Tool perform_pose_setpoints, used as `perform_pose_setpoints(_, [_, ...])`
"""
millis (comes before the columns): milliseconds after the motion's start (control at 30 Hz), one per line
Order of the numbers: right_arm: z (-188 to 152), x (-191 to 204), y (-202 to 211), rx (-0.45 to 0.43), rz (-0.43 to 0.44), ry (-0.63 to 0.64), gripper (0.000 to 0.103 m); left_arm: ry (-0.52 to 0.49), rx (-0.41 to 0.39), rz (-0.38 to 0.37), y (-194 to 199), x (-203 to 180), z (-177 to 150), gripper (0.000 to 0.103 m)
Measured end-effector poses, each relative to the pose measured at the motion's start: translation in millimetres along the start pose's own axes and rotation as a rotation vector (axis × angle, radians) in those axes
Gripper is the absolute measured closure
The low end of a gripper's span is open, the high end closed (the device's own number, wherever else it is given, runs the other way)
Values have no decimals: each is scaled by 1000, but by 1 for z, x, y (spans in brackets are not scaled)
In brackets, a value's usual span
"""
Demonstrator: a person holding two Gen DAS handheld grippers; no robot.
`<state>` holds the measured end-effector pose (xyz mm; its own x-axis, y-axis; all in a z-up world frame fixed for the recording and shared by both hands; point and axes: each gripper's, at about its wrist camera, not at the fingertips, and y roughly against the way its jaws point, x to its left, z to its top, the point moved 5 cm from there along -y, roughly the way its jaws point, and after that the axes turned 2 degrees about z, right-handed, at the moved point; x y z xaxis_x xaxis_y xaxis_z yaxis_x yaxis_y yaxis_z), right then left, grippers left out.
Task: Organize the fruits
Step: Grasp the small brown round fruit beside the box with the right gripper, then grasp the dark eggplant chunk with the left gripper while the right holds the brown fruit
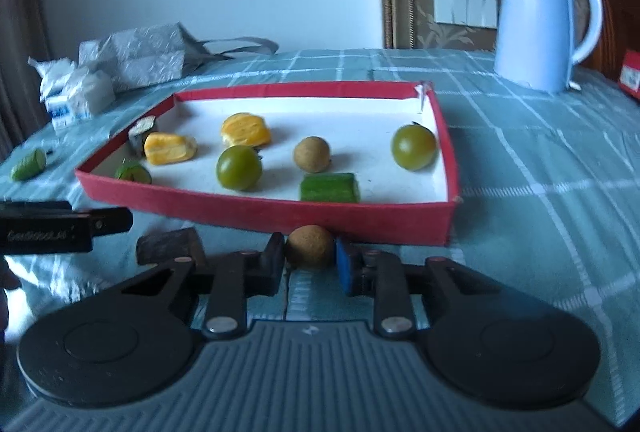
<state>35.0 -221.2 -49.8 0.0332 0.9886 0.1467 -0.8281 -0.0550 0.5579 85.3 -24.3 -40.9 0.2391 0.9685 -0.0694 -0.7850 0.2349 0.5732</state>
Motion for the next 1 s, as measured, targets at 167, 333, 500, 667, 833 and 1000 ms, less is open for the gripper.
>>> perform_pose_setpoints(167, [0,-7,0,-6,18,-48,78,-53,-109,-91,22,-16,2,11])
perform_pose_setpoints(333, [0,-6,0,-6,21,-52,78,-150,-139,-108,26,-39,-1,11])
perform_pose_setpoints(500, [0,-6,0,-6,23,-55,78,-168,-123,-87,18,-46,-2,11])
perform_pose_setpoints(667, [0,-7,0,-7,28,-65,78,-161,-126,-142,23,-45,-3,10])
perform_pose_setpoints(833, [0,-8,0,-8,31,-70,77,-199,-170,-160,29,-51,-5,5])
perform_pose_setpoints(1000, [0,-9,1,-8,34,-74,77,-248,-139,-231,27,-62,-8,5])
